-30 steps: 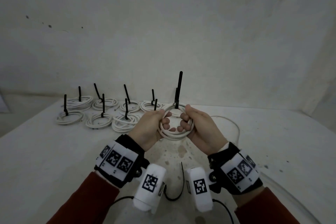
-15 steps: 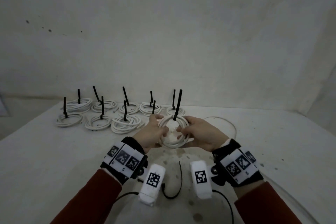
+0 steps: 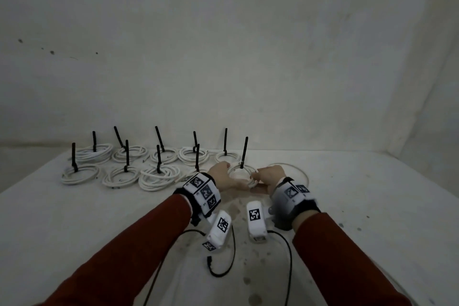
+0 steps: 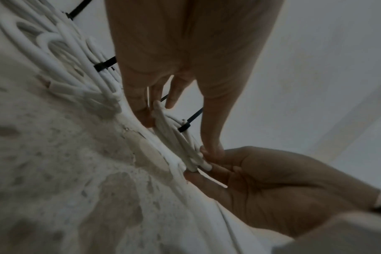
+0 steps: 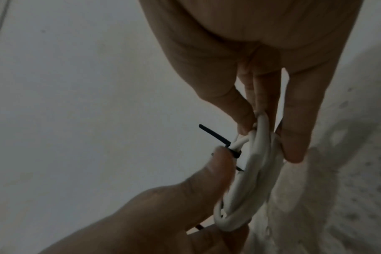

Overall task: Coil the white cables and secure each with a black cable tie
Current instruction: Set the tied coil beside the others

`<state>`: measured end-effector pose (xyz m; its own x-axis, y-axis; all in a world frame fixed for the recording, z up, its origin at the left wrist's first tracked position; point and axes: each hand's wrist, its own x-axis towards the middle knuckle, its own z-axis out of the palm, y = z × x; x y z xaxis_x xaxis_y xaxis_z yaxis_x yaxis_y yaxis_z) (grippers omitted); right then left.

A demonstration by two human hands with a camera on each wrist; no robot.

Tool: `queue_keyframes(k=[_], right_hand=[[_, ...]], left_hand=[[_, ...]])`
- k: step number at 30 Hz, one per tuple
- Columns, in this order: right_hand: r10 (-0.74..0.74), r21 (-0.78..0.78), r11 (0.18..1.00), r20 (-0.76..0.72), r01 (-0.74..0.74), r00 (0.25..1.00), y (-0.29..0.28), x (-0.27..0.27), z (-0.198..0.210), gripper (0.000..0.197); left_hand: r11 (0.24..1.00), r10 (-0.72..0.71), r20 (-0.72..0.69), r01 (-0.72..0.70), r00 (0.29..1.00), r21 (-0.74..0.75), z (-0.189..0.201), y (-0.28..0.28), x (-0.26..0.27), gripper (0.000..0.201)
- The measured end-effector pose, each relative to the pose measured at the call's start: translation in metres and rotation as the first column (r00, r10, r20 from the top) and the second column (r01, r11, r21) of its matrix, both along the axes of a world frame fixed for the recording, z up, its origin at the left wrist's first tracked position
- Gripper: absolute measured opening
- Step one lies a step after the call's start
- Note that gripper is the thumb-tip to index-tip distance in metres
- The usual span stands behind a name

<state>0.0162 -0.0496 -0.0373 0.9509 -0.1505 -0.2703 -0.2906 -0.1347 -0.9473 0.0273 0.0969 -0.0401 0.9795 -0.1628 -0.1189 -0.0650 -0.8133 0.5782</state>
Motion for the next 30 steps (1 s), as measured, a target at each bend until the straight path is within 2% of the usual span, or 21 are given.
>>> queue_keyframes(k=[2,4,6,7,8,9,10,11,12,13,15,16,18,19,21,23,25,27,30], right_hand=[[0.060,-0.309,0.949,-0.036,-0.068,0.998,0.003,0.007,-0.007,0.027],[0.050,-0.380,0.922,-0.072,-0.073,0.996,0.004,0.015,-0.011,0.017],[0.105,-0.574,0.810,-0.064,-0.123,0.992,0.007,0.024,-0.016,0.025],[0.180,-0.670,0.717,-0.087,-0.191,0.980,0.007,0.024,-0.019,0.029],[0.197,-0.687,0.694,-0.106,-0.215,0.975,0.007,0.021,-0.019,0.030],[0.190,-0.616,0.753,-0.132,-0.231,0.973,0.012,0.017,-0.013,0.029],[0.123,-0.550,0.813,-0.160,-0.192,0.979,0.014,0.019,-0.008,0.025],[0.092,-0.486,0.859,-0.162,-0.161,0.982,0.014,0.019,-0.003,0.021],[0.122,-0.597,0.785,-0.118,-0.169,0.985,0.015,0.018,-0.005,0.022],[0.168,-0.694,0.684,-0.149,-0.225,0.974,0.014,0.021,-0.005,0.027],[0.224,-0.756,0.585,-0.196,-0.292,0.955,0.010,0.022,-0.001,0.022],[0.246,-0.790,0.534,-0.195,-0.300,0.950,0.006,0.022,0.000,0.027],[0.267,-0.829,0.469,-0.195,-0.304,0.944,-0.007,0.017,0.004,0.046],[0.250,-0.832,0.481,-0.173,-0.277,0.953,-0.016,0.013,0.005,0.055],[0.192,-0.825,0.529,-0.111,-0.198,0.975,-0.039,0.001,0.004,0.072],[0.147,-0.872,0.469,-0.083,-0.143,0.986,-0.062,-0.015,0.002,0.083],[0.109,-0.907,0.382,-0.146,-0.177,0.983,-0.081,-0.032,0.001,0.088],[0.114,-0.916,0.298,-0.245,-0.268,0.963,-0.096,-0.048,0.002,0.082],[0.142,-0.896,0.214,-0.366,-0.389,0.920,-0.111,-0.065,0.002,0.062]], left_hand=[[0.990,0.013,0.017,-0.015,1.000,0.140,-0.002,-0.006,0.007,0.074],[0.965,-0.001,0.013,-0.002,1.000,0.264,-0.003,-0.010,0.011,0.057],[0.928,-0.006,-0.012,0.010,1.000,0.371,-0.012,-0.015,0.020,0.048],[0.894,-0.013,-0.025,0.023,1.000,0.447,-0.017,-0.016,0.025,0.044],[0.854,-0.009,-0.029,0.023,1.000,0.519,-0.022,-0.016,0.029,0.039],[0.811,-0.019,-0.022,0.029,1.000,0.585,-0.024,-0.016,0.030,0.035],[0.797,-0.033,-0.023,0.040,0.999,0.603,-0.022,-0.015,0.026,0.033],[0.797,-0.052,-0.025,0.057,0.998,0.601,-0.020,-0.016,0.022,0.037],[0.790,-0.071,-0.025,0.072,0.997,0.609,-0.018,-0.016,0.018,0.042],[0.779,-0.068,-0.016,0.063,0.998,0.624,-0.015,-0.018,0.017,0.047],[0.779,-0.040,0.006,0.027,0.999,0.627,-0.016,-0.020,0.017,0.058],[0.791,-0.031,0.015,0.015,0.999,0.611,-0.017,-0.019,0.015,0.063],[0.833,-0.026,0.057,-0.009,0.998,0.554,-0.015,-0.013,0.012,0.073],[0.858,-0.032,0.102,-0.025,0.994,0.512,-0.013,-0.009,0.008,0.073],[0.921,-0.039,0.207,-0.045,0.978,0.388,-0.009,-0.003,0.002,0.064],[0.951,-0.076,0.314,-0.026,0.946,0.308,-0.006,-0.002,-0.007,0.046],[0.962,-0.136,0.413,0.020,0.900,0.274,-0.006,-0.006,-0.018,0.032],[0.958,-0.204,0.473,0.076,0.857,0.276,-0.008,-0.014,-0.026,0.026],[0.941,-0.293,0.499,0.154,0.816,0.302,-0.003,-0.031,-0.036,0.027]])
